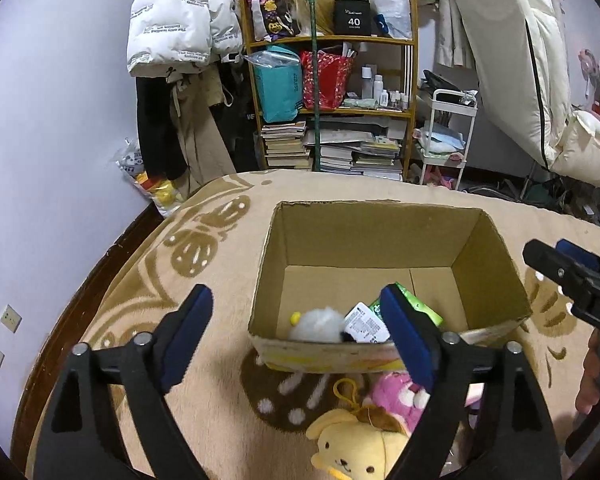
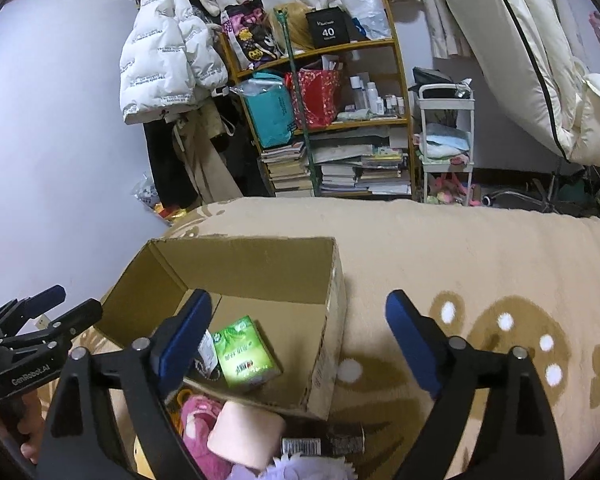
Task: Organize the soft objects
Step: 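Carry chick and tissue pack into the box and open both tools, then grasp yellow dog plush with left tool while right tool grasps white-haired doll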
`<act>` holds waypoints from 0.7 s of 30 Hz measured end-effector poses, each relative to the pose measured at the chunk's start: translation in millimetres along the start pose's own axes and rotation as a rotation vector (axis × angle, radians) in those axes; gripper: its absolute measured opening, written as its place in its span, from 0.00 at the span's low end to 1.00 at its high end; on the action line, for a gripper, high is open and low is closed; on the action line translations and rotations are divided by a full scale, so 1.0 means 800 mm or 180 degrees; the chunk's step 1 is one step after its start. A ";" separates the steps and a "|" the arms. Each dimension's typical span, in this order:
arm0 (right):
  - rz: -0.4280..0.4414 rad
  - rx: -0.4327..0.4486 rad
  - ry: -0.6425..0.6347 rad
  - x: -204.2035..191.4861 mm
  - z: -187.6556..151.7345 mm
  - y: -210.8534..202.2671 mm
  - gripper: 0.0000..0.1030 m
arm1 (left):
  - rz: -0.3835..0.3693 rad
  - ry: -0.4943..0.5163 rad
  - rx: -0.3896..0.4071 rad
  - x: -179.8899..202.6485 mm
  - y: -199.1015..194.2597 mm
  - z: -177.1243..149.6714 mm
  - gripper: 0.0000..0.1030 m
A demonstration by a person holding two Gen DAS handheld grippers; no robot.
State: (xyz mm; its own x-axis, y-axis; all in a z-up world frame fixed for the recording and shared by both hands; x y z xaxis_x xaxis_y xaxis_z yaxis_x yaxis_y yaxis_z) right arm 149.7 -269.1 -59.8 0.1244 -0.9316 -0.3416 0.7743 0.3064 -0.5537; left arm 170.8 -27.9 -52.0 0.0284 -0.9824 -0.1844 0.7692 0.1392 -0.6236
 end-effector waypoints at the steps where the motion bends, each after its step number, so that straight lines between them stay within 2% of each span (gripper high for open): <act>1: -0.0015 -0.0004 0.0020 0.000 -0.002 -0.005 0.99 | 0.0004 -0.0011 0.0001 -0.002 -0.004 -0.001 0.86; 3: -0.0027 -0.0008 0.0054 0.001 -0.006 -0.014 1.00 | -0.0008 -0.0027 -0.0002 -0.004 -0.012 -0.004 0.87; 4: -0.0029 -0.0019 0.0069 0.000 -0.007 -0.017 1.00 | -0.0028 -0.0021 -0.0023 -0.005 -0.016 -0.006 0.93; 6: -0.0018 -0.0044 0.0113 0.000 -0.011 -0.026 1.00 | -0.0020 -0.0005 -0.0043 -0.006 -0.021 -0.011 0.96; 12: -0.0027 -0.0058 0.0158 -0.007 -0.021 -0.048 1.00 | 0.0049 0.0041 -0.0130 -0.007 -0.035 -0.028 0.96; 21: -0.0075 -0.0183 0.0093 -0.019 -0.043 -0.074 1.00 | -0.0055 0.0065 -0.0324 -0.002 -0.060 -0.055 0.96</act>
State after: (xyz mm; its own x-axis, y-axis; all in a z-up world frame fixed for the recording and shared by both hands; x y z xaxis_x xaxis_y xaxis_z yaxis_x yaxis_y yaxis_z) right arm 80.6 -265.9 -48.1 0.0876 -0.9328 -0.3495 0.7397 0.2959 -0.6044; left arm 105.5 -27.3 -55.5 0.0018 -0.9822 -0.1876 0.7005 0.1351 -0.7007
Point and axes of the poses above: each gripper's, at about its wrist camera, not at the fingertips, and y roughly the way its jaws point, x to its right, z to its top, the point moved 6 cm from there along y, roughly the way its jaws point, and after that the axes turned 10 degrees about z, right-handed, at the moved point
